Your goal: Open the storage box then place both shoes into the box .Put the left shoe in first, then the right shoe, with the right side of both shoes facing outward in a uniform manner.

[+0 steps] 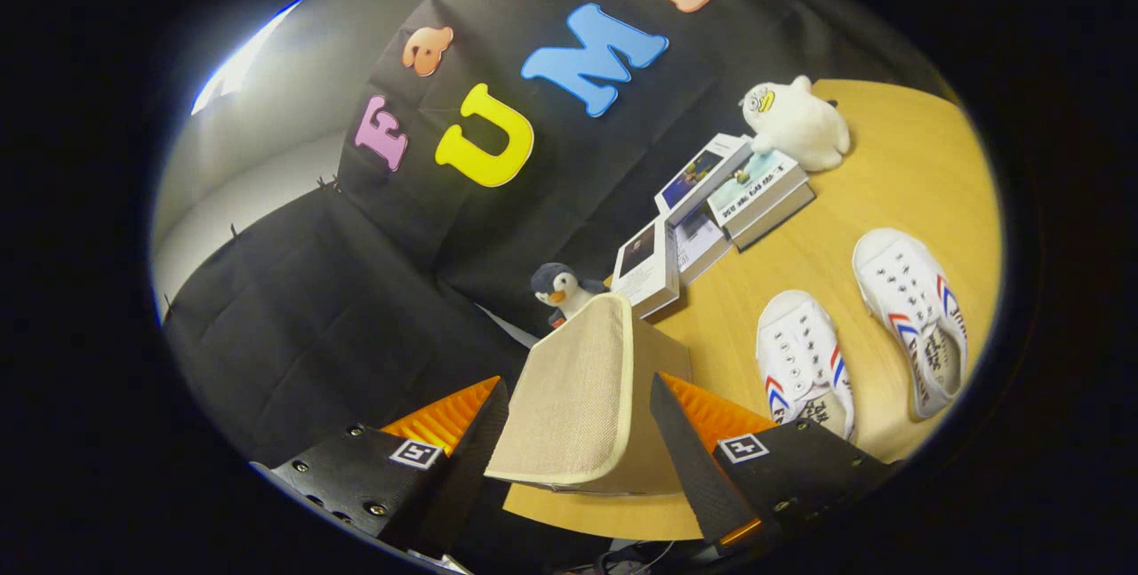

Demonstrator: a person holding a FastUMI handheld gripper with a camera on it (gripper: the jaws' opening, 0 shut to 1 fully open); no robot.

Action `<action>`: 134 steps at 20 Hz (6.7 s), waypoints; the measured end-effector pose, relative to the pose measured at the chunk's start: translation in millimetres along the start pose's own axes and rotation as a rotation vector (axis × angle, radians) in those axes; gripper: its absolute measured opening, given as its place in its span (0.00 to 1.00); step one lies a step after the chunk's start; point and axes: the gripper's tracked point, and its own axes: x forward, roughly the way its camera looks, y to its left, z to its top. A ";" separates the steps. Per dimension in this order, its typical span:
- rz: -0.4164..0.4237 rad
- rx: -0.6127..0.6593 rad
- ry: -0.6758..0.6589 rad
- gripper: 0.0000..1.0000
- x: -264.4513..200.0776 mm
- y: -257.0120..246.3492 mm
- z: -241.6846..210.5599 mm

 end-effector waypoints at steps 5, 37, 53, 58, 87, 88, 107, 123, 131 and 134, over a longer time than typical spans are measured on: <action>-0.010 0.085 0.064 0.97 12.0 -13.4 -23.1; 0.123 0.178 0.211 0.01 23.6 80.5 -14.8; 0.220 -0.150 0.242 0.01 69.8 216.4 -59.6; 0.216 -0.217 0.259 0.01 82.6 236.2 -81.0; 0.191 -0.668 0.269 0.97 121.7 255.6 -133.7; 0.175 -0.685 0.253 0.97 118.8 250.8 -125.3; -0.162 -0.703 0.137 0.97 66.9 93.2 24.3; -0.391 -0.636 0.252 0.98 27.0 -63.3 48.5; -0.451 -0.556 0.339 0.98 20.1 -126.3 31.1; -0.466 -0.492 0.362 0.98 20.8 -143.3 25.6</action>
